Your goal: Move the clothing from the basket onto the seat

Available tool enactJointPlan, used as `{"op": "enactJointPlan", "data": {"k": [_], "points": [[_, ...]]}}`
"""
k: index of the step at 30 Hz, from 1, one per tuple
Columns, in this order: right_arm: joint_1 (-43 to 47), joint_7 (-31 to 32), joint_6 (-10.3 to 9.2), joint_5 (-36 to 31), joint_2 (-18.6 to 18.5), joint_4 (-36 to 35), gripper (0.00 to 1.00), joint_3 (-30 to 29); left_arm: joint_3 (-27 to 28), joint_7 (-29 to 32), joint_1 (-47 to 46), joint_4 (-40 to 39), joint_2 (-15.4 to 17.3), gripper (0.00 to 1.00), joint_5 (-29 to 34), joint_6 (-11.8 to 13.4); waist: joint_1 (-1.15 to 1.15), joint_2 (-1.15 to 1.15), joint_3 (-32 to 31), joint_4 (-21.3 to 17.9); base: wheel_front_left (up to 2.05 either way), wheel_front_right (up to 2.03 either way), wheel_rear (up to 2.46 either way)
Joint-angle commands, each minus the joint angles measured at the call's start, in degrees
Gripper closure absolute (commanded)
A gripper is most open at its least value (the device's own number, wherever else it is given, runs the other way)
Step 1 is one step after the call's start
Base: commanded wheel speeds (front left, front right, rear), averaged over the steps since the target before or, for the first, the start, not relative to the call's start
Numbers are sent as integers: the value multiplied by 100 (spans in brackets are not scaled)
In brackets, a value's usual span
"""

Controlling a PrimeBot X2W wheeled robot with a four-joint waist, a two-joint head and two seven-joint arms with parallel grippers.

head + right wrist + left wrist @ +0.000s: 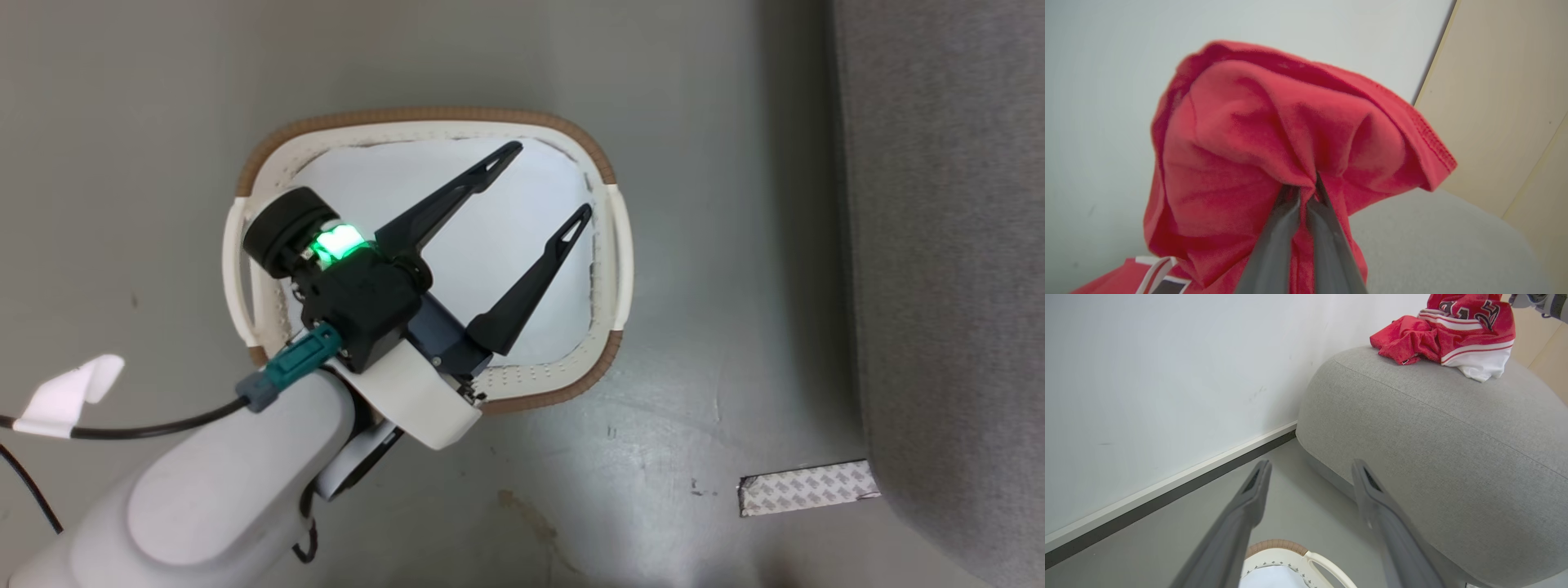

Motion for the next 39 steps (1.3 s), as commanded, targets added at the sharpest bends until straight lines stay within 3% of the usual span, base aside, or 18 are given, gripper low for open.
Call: {"op": "enactJointPlan", "data": {"k": [1, 3, 5, 6, 7, 8, 13, 23, 31, 39], "points": [[108, -34, -15, -125, 129, 34, 100, -132, 16, -45, 53, 37, 43, 0, -28, 4, -1, 0, 85, 91, 0, 0, 0], [223, -123, -15, -327, 428, 66, 97, -475, -7, -59, 127, 91, 77, 0, -31, 1, -1, 0, 59, 103, 0, 0, 0], [374, -207, -15, -517, 684, 9, 63, -725, -13, -79, 185, 128, 86, 0, -61, 19, -1, 0, 8, 102, 0, 0, 0], [468, -201, -15, -616, 821, -1, 40, -845, -8, -81, 227, 160, 111, 0, -78, 34, -1, 0, -34, 93, 0, 0, 0], [547, -138, -15, -677, 964, -8, 6, -931, 2, -99, 282, 189, 122, 0, -117, 43, -1, 0, -81, 81, 0, 0, 0], [613, -82, -15, -762, 1094, -21, 0, -953, 14, -120, 333, 215, 128, 0, -136, 59, -1, 0, -135, 65, 0, 0, 0], [875, -122, -15, -900, 1505, -168, 0, -736, 96, -186, 543, 355, 149, 0, -276, 109, -1, 0, -493, -39, 0, 0, 0], [2338, -851, -15, -219, 1938, 157, 0, 651, 646, -294, 1452, 662, -11, 0, -634, 418, -1, 0, -1846, -273, 0, 0, 0], [3629, -1179, -15, 664, 1931, -138, 0, 1943, 1599, -293, 2770, 808, -323, 0, -503, 634, -1, 0, -2993, -188, 0, 0, 0], [4982, -1183, -15, 1358, 2045, -832, 0, 3268, 2833, -295, 4217, 999, -886, 0, -238, 527, -1, 0, -3924, -115, 0, 0, 0]]}}
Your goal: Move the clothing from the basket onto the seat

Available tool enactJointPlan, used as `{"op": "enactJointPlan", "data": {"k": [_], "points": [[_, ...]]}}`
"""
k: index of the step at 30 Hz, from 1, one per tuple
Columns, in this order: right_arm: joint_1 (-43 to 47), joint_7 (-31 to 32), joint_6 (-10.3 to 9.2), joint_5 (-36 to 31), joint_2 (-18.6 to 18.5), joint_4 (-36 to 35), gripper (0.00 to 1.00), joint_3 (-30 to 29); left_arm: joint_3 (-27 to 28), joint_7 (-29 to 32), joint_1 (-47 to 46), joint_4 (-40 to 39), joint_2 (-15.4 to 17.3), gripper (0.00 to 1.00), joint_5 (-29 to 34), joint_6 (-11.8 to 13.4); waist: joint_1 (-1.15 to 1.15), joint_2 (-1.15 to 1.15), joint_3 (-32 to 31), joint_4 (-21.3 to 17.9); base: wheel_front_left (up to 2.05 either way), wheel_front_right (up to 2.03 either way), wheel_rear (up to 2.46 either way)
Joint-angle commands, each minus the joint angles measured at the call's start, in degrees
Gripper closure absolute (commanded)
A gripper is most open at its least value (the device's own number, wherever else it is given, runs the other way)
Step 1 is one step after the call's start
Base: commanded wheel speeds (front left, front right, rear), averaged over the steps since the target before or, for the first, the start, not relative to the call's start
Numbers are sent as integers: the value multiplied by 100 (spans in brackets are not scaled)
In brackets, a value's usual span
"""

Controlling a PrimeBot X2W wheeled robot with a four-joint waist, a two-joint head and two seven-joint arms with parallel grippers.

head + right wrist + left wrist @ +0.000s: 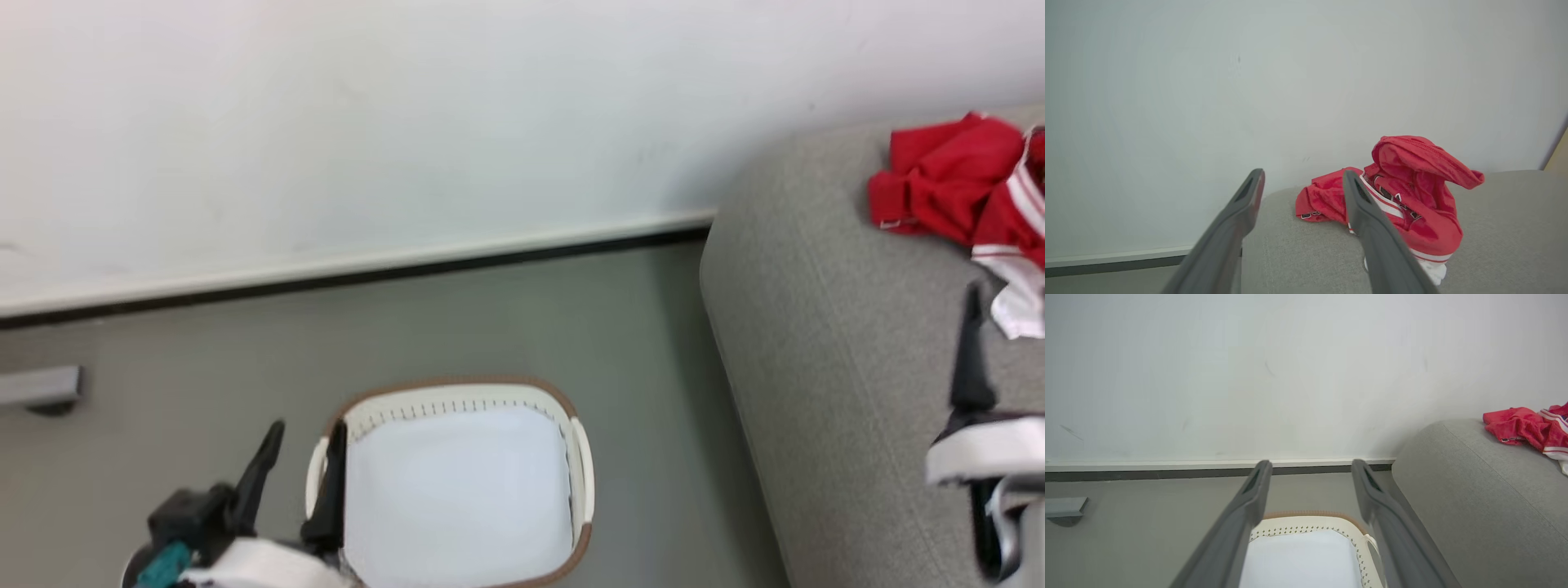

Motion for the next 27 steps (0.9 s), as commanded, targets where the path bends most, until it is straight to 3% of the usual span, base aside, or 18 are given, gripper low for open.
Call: {"op": "enactJointPlan", "data": {"k": [1, 5, 15, 27], "points": [[290, -18, -15, 100, 21, -98, 0, 173, 170, -1, 248, 24, -87, 0, 159, -49, 3, 0, -512, 61, 0, 0, 0], [909, -19, -15, 403, 26, -245, 0, 747, 653, -1, 772, 138, -404, 0, 408, -215, 3, 0, -838, 90, 0, 0, 0], [1811, -19, -15, 1105, 26, -85, 0, 1491, 1382, -2, 1292, 580, -937, 0, 949, -713, 3, 0, -1134, 192, 0, 0, 0], [1881, -19, -15, 1160, 29, 262, 0, 1793, 1980, -2, 1335, 840, -1362, 0, 1600, -1254, 3, 0, -1172, 327, 0, 0, 0]]}}
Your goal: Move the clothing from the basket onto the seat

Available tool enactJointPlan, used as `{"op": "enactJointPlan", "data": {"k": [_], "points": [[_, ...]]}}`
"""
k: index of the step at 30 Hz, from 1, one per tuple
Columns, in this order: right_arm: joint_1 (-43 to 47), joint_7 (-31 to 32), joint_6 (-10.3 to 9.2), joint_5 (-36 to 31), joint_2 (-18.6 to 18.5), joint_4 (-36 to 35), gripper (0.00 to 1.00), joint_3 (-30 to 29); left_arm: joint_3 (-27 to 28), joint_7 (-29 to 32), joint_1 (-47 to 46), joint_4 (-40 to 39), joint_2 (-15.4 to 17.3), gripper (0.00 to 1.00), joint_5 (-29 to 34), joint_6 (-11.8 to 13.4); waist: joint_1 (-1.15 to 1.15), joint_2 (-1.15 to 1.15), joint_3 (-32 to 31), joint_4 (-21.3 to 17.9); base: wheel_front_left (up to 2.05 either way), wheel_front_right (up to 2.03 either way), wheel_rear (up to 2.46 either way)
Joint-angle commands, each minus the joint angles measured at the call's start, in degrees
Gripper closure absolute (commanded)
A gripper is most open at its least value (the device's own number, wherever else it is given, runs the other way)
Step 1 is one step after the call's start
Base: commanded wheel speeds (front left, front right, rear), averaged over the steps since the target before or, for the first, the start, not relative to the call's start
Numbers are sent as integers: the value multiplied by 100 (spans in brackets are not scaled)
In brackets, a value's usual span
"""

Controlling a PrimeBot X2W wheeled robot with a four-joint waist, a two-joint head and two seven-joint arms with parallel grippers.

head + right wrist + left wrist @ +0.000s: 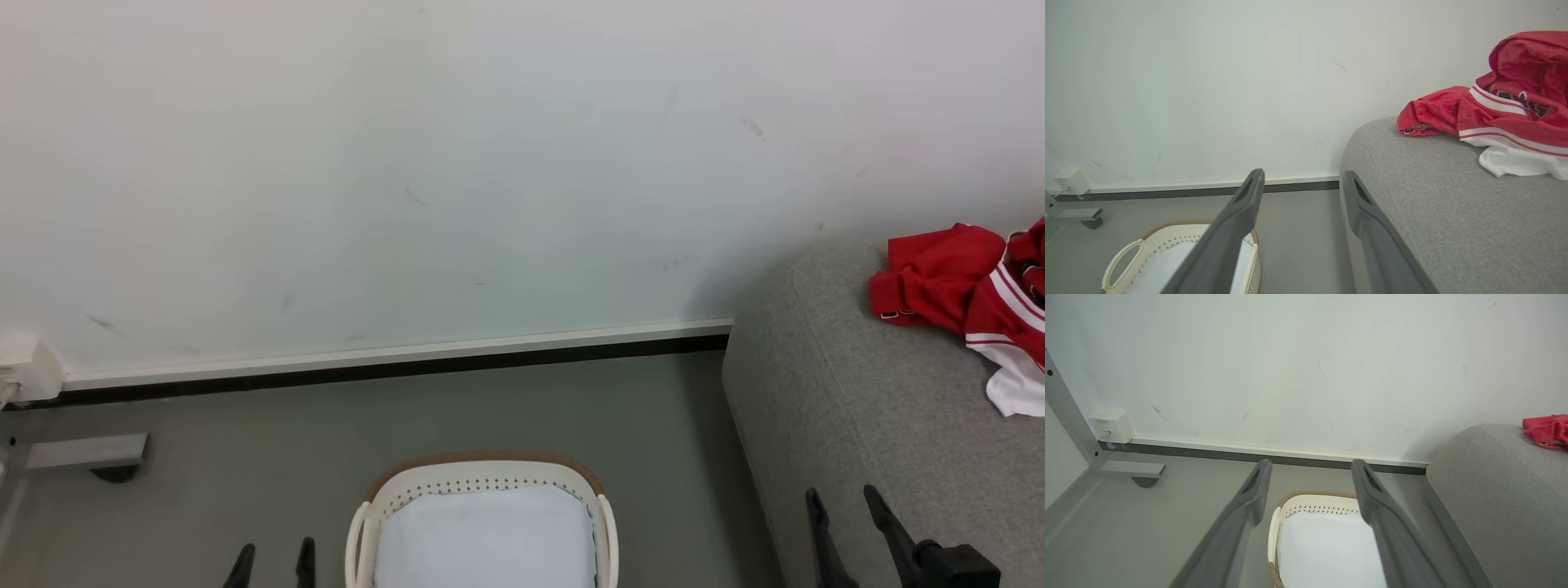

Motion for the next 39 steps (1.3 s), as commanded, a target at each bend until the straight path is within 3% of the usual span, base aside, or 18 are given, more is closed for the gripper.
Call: {"op": "enactJointPlan", "data": {"k": [1, 15, 39], "points": [[47, -19, -15, -45, -15, 47, 0, 27, 40, -2, 44, 26, -17, 0, 58, -38, 0, -1, -5, 7, 0, 0, 0], [27, -20, -15, -44, -16, 317, 0, 314, 417, -2, -92, 274, -253, 0, 398, -324, 0, -1, -70, 78, 0, 0, 0], [-96, -20, -15, -38, -15, 340, 0, 329, 546, -2, -203, 487, -345, 0, 448, -435, 0, -1, -93, 45, 0, 0, 0]]}}
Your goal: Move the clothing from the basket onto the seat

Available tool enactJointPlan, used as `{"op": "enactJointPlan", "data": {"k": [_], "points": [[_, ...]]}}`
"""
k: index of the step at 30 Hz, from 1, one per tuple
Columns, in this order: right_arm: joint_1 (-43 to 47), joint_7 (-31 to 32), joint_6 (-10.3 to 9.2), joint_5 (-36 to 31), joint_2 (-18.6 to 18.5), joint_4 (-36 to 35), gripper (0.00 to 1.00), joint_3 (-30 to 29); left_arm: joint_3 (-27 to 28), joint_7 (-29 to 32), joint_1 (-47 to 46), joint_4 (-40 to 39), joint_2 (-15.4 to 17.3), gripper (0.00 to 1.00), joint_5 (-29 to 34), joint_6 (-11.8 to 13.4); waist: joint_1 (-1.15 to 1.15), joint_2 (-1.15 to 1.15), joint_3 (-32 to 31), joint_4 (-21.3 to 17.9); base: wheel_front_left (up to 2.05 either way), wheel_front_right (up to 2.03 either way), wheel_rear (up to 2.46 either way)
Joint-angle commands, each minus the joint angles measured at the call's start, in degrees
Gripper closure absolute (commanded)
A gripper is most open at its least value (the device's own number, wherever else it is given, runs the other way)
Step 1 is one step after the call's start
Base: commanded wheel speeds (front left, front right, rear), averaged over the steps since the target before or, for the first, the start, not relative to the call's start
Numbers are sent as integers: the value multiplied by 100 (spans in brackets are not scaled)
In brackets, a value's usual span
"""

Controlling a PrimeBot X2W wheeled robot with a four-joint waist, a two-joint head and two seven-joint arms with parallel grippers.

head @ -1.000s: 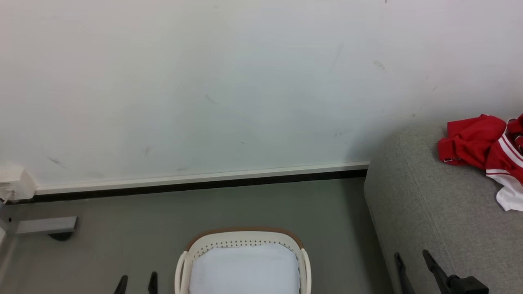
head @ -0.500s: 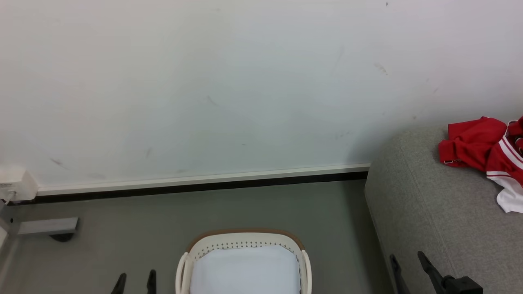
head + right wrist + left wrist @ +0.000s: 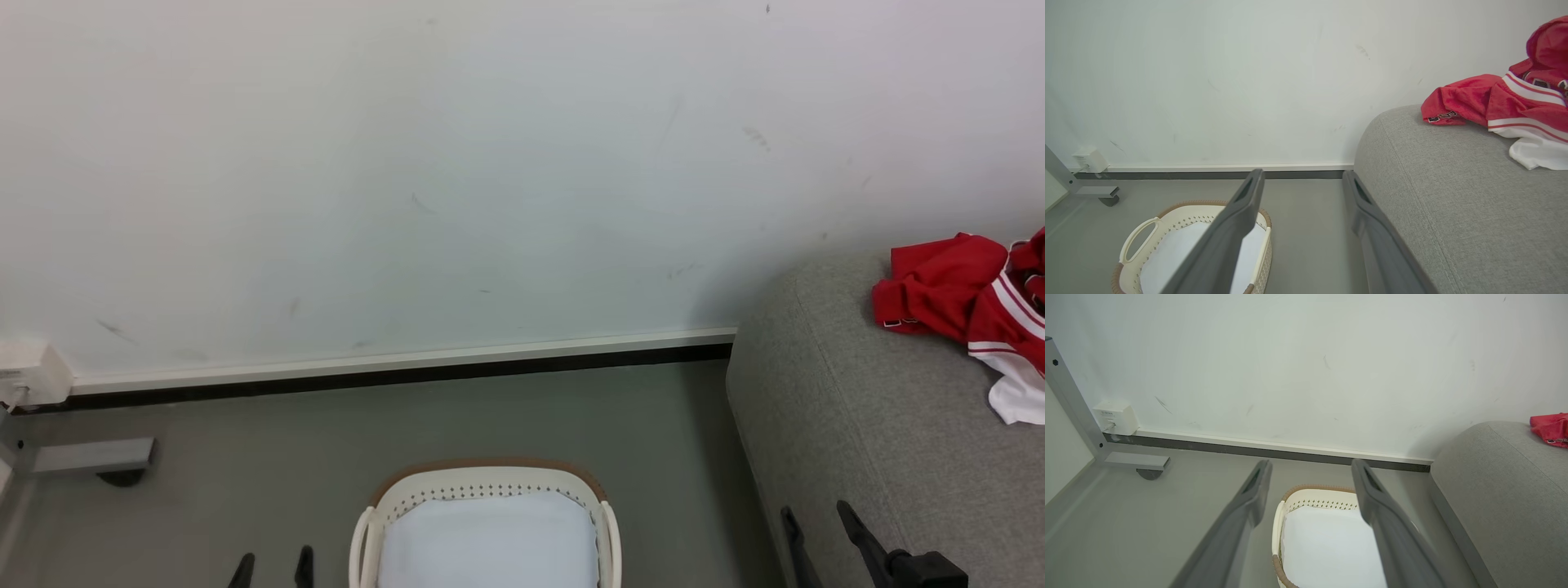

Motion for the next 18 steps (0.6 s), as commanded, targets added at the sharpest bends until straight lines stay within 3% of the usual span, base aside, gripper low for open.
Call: {"op": "enactJointPlan", "data": {"k": [1, 13, 14, 18], "points": [[-62, -19, -15, -10, -16, -15, 0, -25, 20, -2, -53, 11, 7, 0, -18, -9, 0, 0, -1, 9, 0, 0, 0], [-80, -19, -15, 27, -17, 40, 0, 56, -44, -2, -69, 49, 71, 0, -100, -13, 0, 0, -13, 59, 0, 0, 0], [-7, 1, 0, 9, 0, 15, 100, 57, -48, 0, -27, 43, 33, 100, -78, -1, 0, 0, -12, 60, 0, 0, 0], [113, 32, 0, 29, 19, 153, 100, 56, -54, 9, 46, 210, -32, 100, -103, 1, 0, 0, -12, 61, 0, 0, 0]]}}
